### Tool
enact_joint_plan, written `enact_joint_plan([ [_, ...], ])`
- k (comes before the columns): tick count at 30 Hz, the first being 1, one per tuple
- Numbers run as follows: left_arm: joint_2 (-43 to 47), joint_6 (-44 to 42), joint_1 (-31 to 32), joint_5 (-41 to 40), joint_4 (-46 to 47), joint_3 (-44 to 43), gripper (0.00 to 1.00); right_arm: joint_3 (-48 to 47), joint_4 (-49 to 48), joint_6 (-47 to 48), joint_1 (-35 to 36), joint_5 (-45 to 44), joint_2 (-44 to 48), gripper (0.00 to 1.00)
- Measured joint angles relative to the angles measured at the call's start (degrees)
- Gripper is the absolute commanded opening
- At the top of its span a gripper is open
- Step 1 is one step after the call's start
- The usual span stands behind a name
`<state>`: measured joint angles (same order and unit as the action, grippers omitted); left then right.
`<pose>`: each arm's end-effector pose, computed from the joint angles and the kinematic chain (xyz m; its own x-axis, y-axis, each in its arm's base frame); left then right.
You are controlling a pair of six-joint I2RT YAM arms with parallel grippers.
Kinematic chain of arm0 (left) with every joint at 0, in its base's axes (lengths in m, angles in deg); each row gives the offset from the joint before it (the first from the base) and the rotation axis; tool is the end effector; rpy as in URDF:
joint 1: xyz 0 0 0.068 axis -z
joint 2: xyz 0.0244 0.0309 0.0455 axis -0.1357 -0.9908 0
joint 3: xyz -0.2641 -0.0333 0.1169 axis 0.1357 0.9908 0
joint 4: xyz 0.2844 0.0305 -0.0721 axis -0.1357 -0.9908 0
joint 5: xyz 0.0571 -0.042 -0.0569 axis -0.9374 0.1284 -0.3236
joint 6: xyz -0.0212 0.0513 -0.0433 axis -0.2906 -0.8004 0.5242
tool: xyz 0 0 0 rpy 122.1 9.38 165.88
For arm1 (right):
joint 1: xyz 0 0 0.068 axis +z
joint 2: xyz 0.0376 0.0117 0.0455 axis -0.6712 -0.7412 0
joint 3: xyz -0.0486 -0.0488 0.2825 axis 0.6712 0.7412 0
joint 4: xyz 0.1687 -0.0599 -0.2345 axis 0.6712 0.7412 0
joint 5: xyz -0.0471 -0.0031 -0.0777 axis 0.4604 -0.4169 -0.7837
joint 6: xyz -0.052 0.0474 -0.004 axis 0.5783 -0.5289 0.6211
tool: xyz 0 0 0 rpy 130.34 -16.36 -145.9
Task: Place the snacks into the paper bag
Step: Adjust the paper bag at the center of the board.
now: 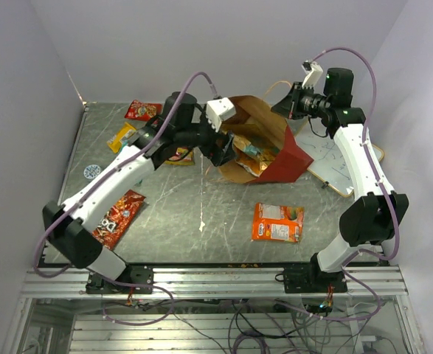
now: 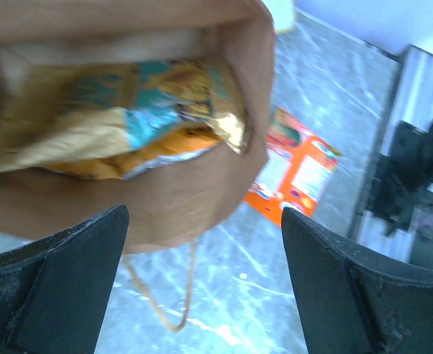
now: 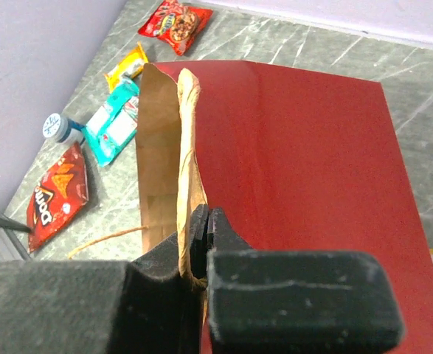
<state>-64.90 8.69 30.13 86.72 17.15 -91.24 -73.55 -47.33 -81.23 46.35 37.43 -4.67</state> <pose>0.3033 -0.2732 0.3972 -0.3251 0.3032 -0.8958 0.8994 0.3918 -0.1938 0.4224 0.0663 0.4136 -0.5489 0.1312 -0.8255 -0.5015 0.7384 0.4508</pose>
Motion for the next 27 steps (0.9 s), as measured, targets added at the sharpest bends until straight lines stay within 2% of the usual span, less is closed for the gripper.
enact_joint_plan([
  [3, 4.1, -1.7, -0.4, -8.1, 0.2, 0.1, 0.95, 0.0, -0.1, -0.6, 0.0, 1.2, 0.0, 0.00],
  [7, 6.1, -0.1, -4.0, -15.6, 2.7, 5.1, 0.96, 0.1, -0.9, -1.7, 0.0, 2.4, 0.0, 0.00],
  [12, 2.1, 3.8, -6.2, -20.0, 2.8, 10.3, 0.95, 1.1, -2.3, -2.7, 0.3, 3.5, 0.0, 0.00],
  [15, -0.8, 5.9, -6.2, -20.7, 3.1, 11.9, 0.91, 1.6, -2.6, -3.2, 0.6, 4.0, 0.0, 0.00],
  [22, -5.3, 10.2, -7.1, -19.7, 5.0, 13.2, 0.68, 2.9, -3.0, -3.4, 1.1, 4.7, 0.2, 0.00],
  [25, -7.4, 11.9, -8.0, -17.0, 5.7, 12.8, 0.50, 3.5, -3.1, -3.4, 1.2, 4.6, 0.3, 0.00],
  [27, -9.2, 13.0, -8.4, -14.6, 5.9, 12.1, 0.34, 3.9, -3.1, -3.3, 1.3, 4.6, 0.3, 0.00],
])
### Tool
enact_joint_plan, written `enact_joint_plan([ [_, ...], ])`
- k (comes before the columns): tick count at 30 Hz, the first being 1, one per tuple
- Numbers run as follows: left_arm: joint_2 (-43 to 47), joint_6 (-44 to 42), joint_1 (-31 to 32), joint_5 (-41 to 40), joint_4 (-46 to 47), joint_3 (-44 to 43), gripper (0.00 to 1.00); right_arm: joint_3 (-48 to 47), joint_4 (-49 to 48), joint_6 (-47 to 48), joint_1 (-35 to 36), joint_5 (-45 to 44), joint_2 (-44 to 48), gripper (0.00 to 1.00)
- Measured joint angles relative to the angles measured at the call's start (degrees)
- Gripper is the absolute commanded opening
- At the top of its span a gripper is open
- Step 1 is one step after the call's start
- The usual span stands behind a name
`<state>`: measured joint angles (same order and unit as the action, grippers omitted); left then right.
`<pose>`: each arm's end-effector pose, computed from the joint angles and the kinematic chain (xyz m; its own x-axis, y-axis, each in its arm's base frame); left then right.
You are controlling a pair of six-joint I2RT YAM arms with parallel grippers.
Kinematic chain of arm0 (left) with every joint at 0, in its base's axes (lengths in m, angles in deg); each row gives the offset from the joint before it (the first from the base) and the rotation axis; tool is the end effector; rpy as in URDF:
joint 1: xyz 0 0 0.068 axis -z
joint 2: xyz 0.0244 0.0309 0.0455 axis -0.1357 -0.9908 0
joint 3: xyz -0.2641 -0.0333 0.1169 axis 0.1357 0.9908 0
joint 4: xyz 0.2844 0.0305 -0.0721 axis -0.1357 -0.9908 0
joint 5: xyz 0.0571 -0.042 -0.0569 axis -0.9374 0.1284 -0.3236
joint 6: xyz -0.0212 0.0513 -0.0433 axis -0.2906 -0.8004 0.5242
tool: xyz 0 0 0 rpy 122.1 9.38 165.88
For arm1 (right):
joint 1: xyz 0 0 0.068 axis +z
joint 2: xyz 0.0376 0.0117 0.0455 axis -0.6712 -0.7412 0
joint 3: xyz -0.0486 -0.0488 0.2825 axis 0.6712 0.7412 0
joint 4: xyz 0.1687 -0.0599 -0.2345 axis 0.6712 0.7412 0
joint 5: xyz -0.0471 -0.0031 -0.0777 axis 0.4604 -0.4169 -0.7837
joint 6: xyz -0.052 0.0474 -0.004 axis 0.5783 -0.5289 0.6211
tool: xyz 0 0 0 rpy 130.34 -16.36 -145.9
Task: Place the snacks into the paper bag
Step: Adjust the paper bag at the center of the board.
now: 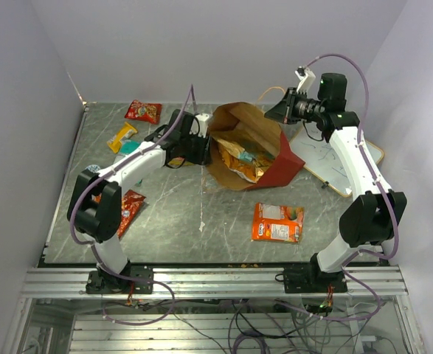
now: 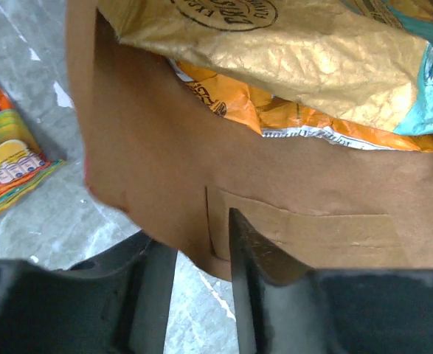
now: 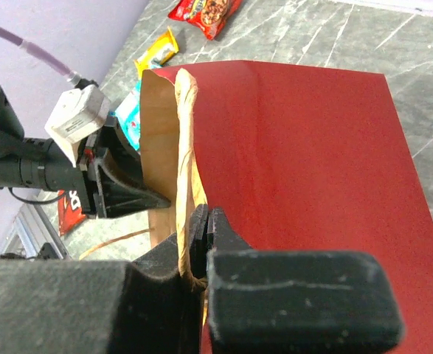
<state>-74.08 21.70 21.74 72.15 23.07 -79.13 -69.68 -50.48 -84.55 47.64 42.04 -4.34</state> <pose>0.3746 -0.2303 0.2572 -0.7004 0.1973 -0.6859 0.5299 0.7875 -0.3146 0.4196 0.0792 0.3970 -0.5999 0.1448 -0.7869 -0.5302 0.6646 0.5265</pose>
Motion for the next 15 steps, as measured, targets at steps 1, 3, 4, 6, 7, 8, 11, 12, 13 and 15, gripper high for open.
enact_joint_plan([
  [1, -0.8, 0.6, -0.2, 1.1, 0.3, -0.2, 0.26, 0.2, 0.0, 0.1, 0.0, 0.0, 0.0, 0.00],
  [3, -1.6, 1.7, -0.6, 2.9, 0.6, -0.4, 0.12, 0.4, -0.1, 0.3, 0.1, -0.1, 0.0, 0.00],
  [4, -1.8, 2.3, -0.8, 3.7, 0.6, -0.6, 0.08, 0.4, -0.1, 0.5, 0.1, -0.3, 0.0, 0.00],
  [6, -2.0, 3.1, -1.2, 5.0, 0.5, -1.4, 0.07, 0.4, 0.0, 1.6, 0.1, -0.9, 0.0, 0.00],
  [7, -2.0, 3.8, -1.3, 5.6, 0.0, -2.3, 0.07, 0.3, 0.2, 2.4, 0.1, -1.4, 0.1, 0.00],
  [8, -2.0, 4.7, -1.6, 6.4, -0.9, -3.5, 0.07, 0.0, 0.6, 3.3, 0.1, -1.9, 0.1, 0.00],
  [11, -2.0, 7.7, -2.9, 9.4, -3.6, -7.7, 0.07, -2.6, 3.5, 8.3, 0.1, -4.4, 0.1, 0.00],
  [12, -2.0, 8.9, -3.4, 10.6, -4.0, -8.8, 0.07, -3.7, 4.8, 10.1, 0.1, -5.4, 0.1, 0.00],
  [13, -2.0, 10.5, -4.0, 12.2, -4.3, -10.2, 0.07, -5.0, 6.3, 11.9, 0.1, -6.4, 0.1, 0.00],
  [15, -2.0, 13.4, -4.7, 14.5, -4.4, -11.9, 0.07, -7.7, 9.0, 15.1, 0.3, -8.2, -0.1, 0.00],
])
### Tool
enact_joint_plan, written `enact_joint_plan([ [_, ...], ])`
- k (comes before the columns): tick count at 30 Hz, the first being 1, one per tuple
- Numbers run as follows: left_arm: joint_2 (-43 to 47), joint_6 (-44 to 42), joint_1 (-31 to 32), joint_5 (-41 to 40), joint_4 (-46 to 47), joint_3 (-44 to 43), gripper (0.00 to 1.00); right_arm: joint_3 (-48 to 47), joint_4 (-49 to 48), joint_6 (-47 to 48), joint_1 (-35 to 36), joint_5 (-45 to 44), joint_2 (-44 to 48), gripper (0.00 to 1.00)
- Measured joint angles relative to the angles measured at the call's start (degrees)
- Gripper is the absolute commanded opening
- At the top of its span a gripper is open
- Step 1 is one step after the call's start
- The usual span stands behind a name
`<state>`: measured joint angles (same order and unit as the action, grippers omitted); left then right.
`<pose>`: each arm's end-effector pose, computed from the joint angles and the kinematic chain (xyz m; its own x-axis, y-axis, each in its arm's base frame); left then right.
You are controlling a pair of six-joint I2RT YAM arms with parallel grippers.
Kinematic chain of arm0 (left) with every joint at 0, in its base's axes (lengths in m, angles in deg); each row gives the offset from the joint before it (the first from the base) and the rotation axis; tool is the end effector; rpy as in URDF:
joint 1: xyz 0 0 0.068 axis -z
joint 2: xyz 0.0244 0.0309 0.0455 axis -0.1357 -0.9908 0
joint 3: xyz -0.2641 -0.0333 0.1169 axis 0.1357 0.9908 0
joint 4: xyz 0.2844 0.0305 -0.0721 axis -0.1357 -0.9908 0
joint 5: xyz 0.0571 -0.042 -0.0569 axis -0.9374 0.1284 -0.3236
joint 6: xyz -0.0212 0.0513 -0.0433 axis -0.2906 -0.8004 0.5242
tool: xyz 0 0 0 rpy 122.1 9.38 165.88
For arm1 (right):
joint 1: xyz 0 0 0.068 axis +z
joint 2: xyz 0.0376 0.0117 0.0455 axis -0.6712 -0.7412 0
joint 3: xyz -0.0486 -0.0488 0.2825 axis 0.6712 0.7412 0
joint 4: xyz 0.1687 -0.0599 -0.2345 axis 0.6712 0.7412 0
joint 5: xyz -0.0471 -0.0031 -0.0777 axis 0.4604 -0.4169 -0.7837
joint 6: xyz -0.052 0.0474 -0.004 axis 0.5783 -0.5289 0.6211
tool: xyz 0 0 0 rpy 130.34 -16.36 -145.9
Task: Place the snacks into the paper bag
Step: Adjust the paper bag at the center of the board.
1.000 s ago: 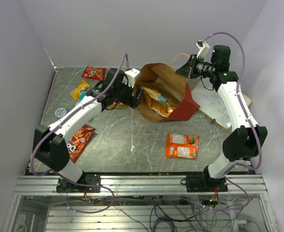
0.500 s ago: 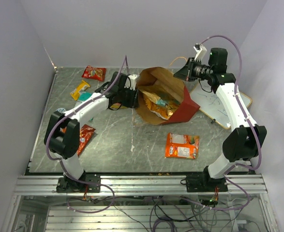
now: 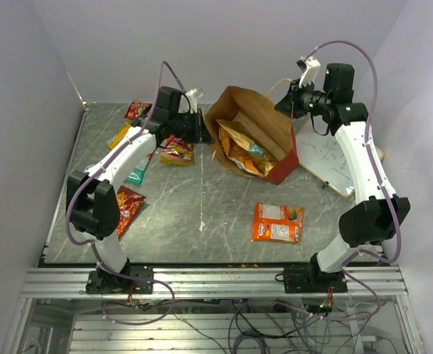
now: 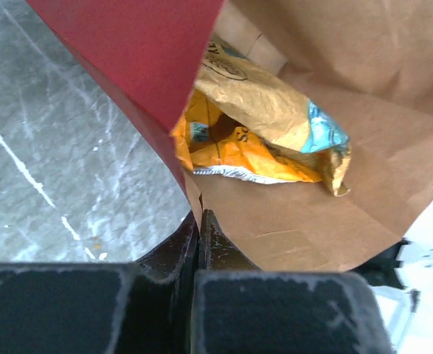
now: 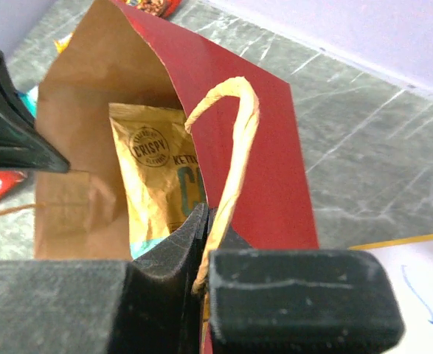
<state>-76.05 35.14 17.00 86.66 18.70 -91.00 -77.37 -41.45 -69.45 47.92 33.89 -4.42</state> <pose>0.4022 -0.2178 0.3180 -0.7984 -0.0155 -0.6019 0.4406 0.6663 -0.6016 0.4140 0.0743 0.4290 -0.4618 -0.0365 -0.8863 -0.5738 0.7742 0.2671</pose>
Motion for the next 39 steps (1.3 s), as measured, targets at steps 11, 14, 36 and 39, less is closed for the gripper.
enact_joint_plan([
  [11, 3.8, 18.4, -1.3, 9.0, 3.4, 3.4, 0.07, -4.8, 8.8, 8.3, 3.9, -7.2, -2.8, 0.00],
  [14, 6.7, 23.0, -1.9, 10.7, 4.9, 7.0, 0.07, -5.7, 11.0, 9.6, 4.1, -8.8, -4.4, 0.00],
  [36, -2.3, 27.2, -5.6, 16.5, 11.6, 4.7, 0.28, -11.4, 11.7, 12.3, 4.6, -12.3, -12.4, 0.06],
  [39, -2.5, 26.5, -5.6, 16.6, 11.6, 3.6, 0.32, -12.7, 12.1, 12.7, 4.6, -13.0, -12.9, 0.09],
])
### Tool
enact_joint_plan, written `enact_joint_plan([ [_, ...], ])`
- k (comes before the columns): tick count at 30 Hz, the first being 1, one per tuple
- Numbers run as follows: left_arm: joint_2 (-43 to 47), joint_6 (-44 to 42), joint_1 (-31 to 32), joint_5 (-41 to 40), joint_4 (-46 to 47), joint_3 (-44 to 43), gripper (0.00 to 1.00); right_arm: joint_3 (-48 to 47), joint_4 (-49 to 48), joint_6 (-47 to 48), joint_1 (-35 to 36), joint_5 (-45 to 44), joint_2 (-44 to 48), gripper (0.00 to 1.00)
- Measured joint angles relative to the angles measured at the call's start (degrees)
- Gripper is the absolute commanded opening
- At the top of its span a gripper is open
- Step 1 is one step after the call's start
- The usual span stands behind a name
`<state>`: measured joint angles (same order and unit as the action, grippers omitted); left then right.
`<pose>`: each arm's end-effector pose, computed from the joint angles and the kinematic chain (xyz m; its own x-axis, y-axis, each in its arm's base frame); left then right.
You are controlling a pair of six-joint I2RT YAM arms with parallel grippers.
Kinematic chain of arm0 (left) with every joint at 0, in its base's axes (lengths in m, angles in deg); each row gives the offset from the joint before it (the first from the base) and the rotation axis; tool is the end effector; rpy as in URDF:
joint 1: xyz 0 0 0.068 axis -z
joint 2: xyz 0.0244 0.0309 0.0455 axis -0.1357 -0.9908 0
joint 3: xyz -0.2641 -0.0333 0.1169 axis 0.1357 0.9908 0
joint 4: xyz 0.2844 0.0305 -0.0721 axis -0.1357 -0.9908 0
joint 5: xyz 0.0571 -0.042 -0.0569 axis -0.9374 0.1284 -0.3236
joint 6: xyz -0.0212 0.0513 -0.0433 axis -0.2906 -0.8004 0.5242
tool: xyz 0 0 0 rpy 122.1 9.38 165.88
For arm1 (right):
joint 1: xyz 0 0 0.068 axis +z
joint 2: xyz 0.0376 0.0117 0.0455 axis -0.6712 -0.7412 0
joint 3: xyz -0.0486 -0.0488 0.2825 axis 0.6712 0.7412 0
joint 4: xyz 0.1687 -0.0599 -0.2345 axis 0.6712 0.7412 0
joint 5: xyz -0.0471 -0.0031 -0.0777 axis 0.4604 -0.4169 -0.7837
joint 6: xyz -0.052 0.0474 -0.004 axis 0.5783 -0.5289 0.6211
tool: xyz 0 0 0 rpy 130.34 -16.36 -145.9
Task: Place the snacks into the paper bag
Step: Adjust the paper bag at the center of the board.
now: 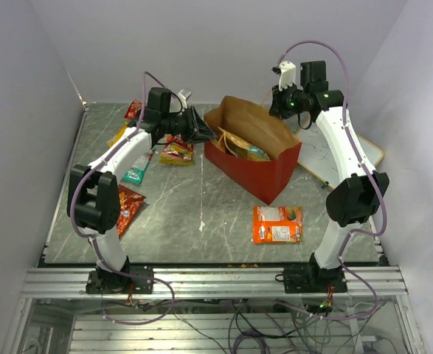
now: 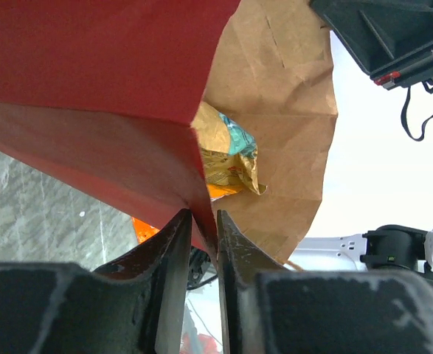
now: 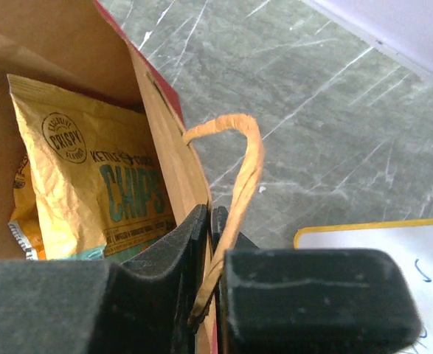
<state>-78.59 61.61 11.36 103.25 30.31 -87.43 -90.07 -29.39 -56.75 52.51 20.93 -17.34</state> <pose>0.4257 -0.1924 0.3001 -0.9422 -0.2293 -0.2444 0.1321 0.4161 -0.8997 0.4612 0.1054 0.3911 -0.5199 -0.2922 -0.8027 -0.5620 0.8247 0.0638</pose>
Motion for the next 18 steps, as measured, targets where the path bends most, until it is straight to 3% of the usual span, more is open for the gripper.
enact_joint_plan([
  [3, -0.6, -0.9, -0.2, 0.1, -0.1, -1.5, 0.39, -0.7, 0.0, 0.4, 0.0, -0.4, -0.1, 0.09],
  [11, -0.9, -4.5, -0.8, 1.0, -0.6, -5.0, 0.68, -1.0, 0.0, 0.8, 0.0, -1.3, -0.1, 0.07],
  [18, -0.8, -8.4, -1.4, 2.0, -2.3, -7.5, 0.77, -1.0, 0.0, 1.6, 0.0, -1.5, -0.1, 0.13],
])
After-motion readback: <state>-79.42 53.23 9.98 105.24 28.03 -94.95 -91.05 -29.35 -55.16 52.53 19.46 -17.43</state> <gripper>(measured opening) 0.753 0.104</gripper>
